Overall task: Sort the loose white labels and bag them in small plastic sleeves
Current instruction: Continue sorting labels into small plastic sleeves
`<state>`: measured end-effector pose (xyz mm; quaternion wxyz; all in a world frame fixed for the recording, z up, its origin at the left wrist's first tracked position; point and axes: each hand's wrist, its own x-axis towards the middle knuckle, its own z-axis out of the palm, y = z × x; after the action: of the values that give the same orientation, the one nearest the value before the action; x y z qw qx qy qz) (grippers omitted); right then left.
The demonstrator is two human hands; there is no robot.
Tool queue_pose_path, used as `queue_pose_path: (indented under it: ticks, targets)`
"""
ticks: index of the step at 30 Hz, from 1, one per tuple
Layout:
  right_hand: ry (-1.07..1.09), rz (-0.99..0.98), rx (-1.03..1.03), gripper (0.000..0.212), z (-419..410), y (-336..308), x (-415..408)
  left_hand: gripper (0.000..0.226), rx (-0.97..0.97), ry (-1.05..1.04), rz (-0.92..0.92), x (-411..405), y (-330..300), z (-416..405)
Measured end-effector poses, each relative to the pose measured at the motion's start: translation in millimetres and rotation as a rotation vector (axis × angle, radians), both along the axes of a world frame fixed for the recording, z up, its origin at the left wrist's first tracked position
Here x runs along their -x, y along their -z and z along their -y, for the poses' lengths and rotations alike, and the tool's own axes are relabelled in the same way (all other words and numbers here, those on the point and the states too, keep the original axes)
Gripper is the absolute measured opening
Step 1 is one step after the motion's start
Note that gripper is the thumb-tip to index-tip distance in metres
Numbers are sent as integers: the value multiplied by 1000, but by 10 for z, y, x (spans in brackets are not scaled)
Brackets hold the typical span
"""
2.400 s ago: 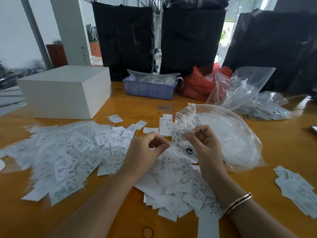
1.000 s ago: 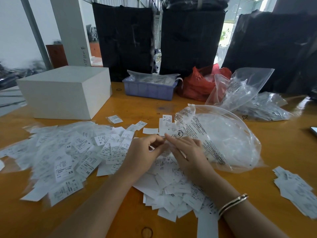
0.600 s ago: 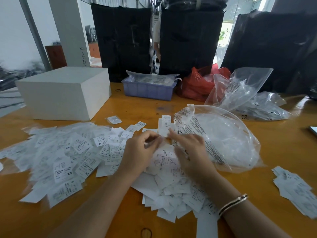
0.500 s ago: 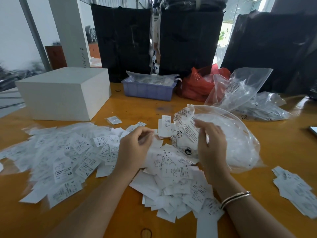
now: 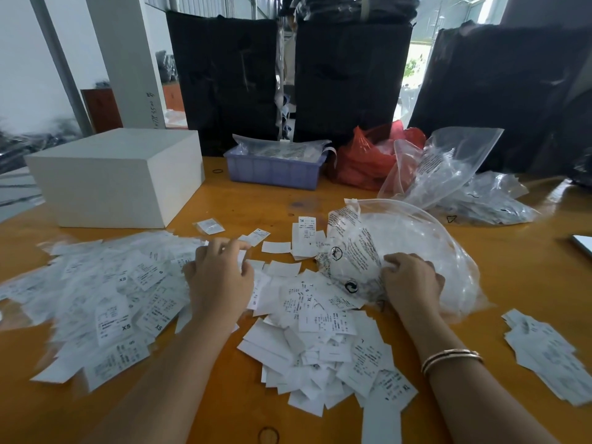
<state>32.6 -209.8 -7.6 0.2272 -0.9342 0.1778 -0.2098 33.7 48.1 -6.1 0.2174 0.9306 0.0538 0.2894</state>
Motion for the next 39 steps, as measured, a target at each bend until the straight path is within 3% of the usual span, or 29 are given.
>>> queue_pose_path:
  ticks: [5,9,11,16,19,22,27,29,32,35,36,39]
  targets:
    - [25,119,-87,14,20,12,-23,17,5,297,100,31,18,111]
    - [43,133,-80,27,39,21,-34,18,43,488,87,57,24,186]
    - [37,238,-83,27,23,8,-24,17,65,540,71,70,24,203]
    - [-281,575,-72,12,-187,-115,117,17,166,656,21,101,-9,225]
    - [-592,475,-258,20,-401,-153,253,36,276,754,-83,128,-27,241]
    - [-764,298,-449,30,-554,-158,332,46,311,803,-185,144,-25,258]
    - [-796,255,-592,31,-574,-141,333,6,393,732,-150,125,-29,282]
    - [-818,258,-629,34,-567,-124,322,13,480,736,-170,104,-49,268]
    - [-852,267,-660,38,-580,-102,304,40,561,786,-296,110,-63,256]
    - [-863,276,-693,39,-575,-96,287,17,505,776,-228,109,-23,277]
    - [-848,276,-700,38,-570,-94,282,8,534,760,-178,105,-23,278]
    - [-748,186,-661,29,-594,-93,275,7,702,695,-82,78,-19,249]
